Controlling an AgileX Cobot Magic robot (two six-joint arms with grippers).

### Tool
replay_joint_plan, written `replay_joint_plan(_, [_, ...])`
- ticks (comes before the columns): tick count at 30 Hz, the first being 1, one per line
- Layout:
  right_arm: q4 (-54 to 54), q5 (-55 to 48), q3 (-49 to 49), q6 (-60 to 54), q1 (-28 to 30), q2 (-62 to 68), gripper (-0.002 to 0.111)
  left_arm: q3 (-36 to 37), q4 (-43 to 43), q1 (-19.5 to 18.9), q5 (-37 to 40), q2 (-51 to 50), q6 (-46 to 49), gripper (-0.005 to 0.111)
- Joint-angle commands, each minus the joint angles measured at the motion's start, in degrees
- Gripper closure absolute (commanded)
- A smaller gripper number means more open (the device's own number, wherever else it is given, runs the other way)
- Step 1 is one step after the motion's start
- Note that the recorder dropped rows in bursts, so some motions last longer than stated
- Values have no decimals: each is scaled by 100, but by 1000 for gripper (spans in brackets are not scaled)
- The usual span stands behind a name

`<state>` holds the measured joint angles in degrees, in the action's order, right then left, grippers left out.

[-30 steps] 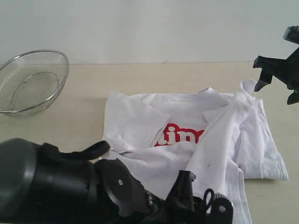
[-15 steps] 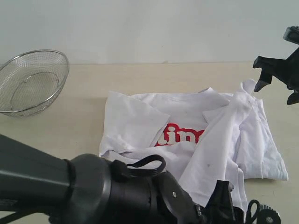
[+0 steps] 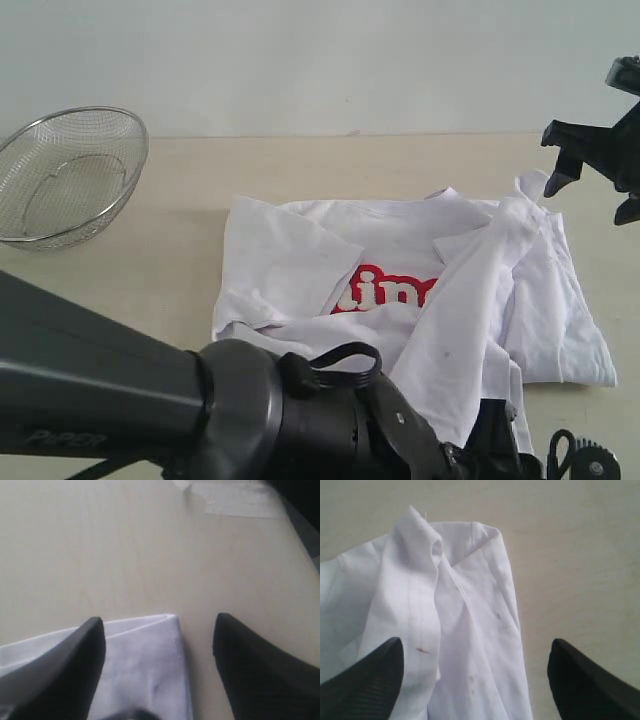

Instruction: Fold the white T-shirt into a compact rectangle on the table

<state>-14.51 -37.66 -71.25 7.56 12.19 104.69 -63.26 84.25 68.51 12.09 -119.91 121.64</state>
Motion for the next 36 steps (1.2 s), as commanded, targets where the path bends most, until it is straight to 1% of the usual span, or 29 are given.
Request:
replay_joint_plan(1, [-11, 4, -32, -84, 37, -73, 37, 22, 31, 23, -281, -108, -116, 47])
replay_joint_plan(5, [-11, 18, -32, -99, 37, -73, 37, 22, 31, 23, -633, -73, -426, 47])
replay_joint_plan(12, [-11, 74, -32, -97, 37, -73, 37, 22, 31, 23, -633, -74, -623, 47])
replay_joint_plan(15, [-11, 89, -32, -97, 37, -73, 37, 22, 31, 25, -512, -74, -692, 47])
replay_joint_plan(18, [-11, 102, -32, -97, 37, -73, 37, 22, 31, 135, -471, -74, -732, 47])
replay_joint_plan(21, [-11, 113, -32, -97, 37, -73, 37, 22, 31, 287, -458, -74, -1159, 53])
replay_joint_plan(24, [-21, 113, -32, -97, 37, -73, 37, 22, 31, 366, -463, -74, -1213, 65])
replay_joint_plan(25, [-15, 99, -32, -97, 37, -73, 37, 22, 31, 366, -456, -74, -1213, 67])
replay_joint_plan(29, [-29, 62, -32, -97, 37, -73, 37, 22, 31, 366, -538, -172, -1306, 68])
replay_joint_plan(33, [-167, 49, -32, -213, 37, -73, 37, 22, 31, 366, -1089, -212, -1421, 68])
replay_joint_plan(36, [-326, 49, -32, -358, 37, -73, 37, 22, 31, 366, -1116, -212, -1421, 68])
